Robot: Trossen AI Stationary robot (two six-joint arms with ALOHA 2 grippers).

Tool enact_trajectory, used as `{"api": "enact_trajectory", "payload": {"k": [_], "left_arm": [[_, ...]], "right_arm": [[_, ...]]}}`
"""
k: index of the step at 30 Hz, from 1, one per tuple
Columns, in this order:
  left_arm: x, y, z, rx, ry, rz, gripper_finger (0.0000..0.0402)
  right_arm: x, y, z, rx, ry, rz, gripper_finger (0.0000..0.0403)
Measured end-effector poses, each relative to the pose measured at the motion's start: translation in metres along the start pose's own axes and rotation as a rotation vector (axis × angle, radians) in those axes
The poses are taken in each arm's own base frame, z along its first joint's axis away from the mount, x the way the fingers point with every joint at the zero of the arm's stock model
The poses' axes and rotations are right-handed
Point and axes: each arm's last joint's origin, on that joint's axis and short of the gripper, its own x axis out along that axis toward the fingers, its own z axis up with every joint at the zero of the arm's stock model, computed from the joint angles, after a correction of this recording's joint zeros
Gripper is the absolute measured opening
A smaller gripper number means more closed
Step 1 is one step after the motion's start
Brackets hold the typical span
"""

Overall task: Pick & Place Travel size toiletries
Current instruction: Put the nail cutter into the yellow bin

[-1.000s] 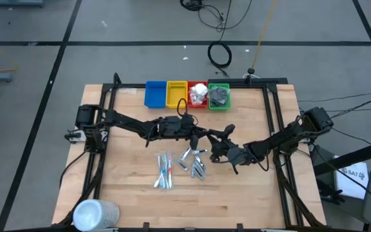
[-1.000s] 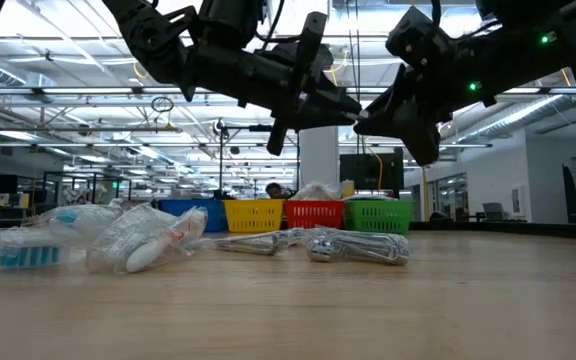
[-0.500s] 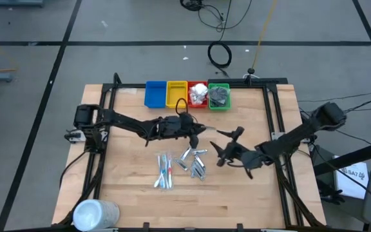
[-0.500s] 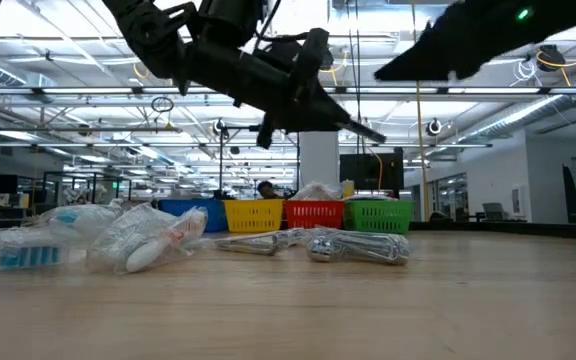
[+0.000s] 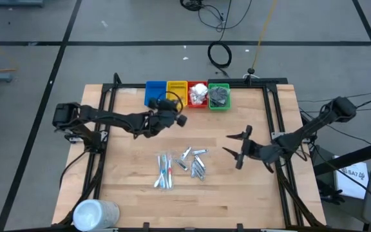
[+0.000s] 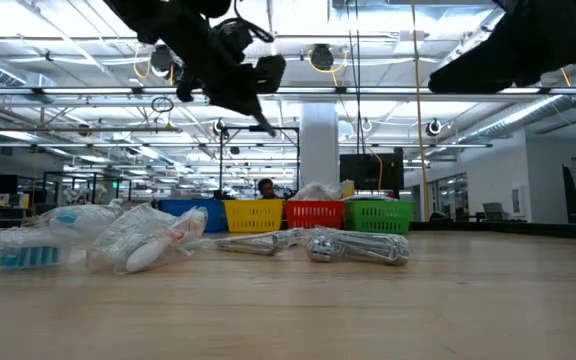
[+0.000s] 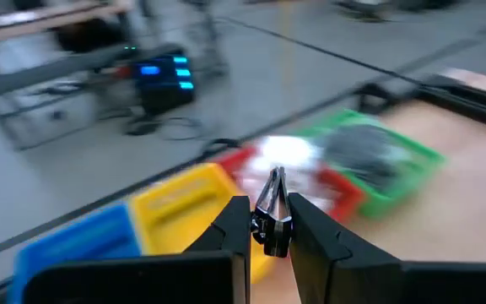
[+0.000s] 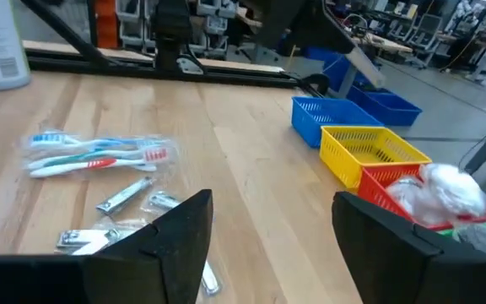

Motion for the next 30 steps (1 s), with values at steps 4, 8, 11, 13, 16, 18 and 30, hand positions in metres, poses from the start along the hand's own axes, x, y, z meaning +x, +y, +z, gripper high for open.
{"api": "enact_trajectory", "payload": {"k": [4,8,11,13,16,18,30], "left_arm": [[0.016,0.012,0.000,-0.048,0.008,0.077,0.0041],[0.042,0.025,-0.007,-0.087,0.043,0.131,0.0041],[0.061,0.031,-0.012,-0.123,0.057,0.138,0.0041],[0.073,0.034,-0.017,-0.142,0.059,0.135,0.0041],[0.088,0.036,-0.022,-0.174,0.045,0.125,0.0041],[0.095,0.036,-0.025,-0.175,0.034,0.122,0.0041],[0.108,0.045,-0.039,-0.176,0.083,0.179,0.0061]], "right_arm": [[-0.006,-0.007,-0.006,0.030,-0.063,0.004,0.0231],[-0.010,-0.012,-0.009,0.039,-0.110,0.006,0.0229],[-0.012,-0.014,-0.011,0.043,-0.117,0.006,0.0226],[-0.012,-0.015,-0.012,0.040,-0.115,0.005,0.0226],[-0.012,-0.015,-0.013,0.039,-0.115,0.005,0.0226],[-0.012,-0.015,-0.013,0.039,-0.115,0.005,0.0226],[-0.012,-0.015,-0.013,0.039,-0.115,0.005,0.0226]]}}
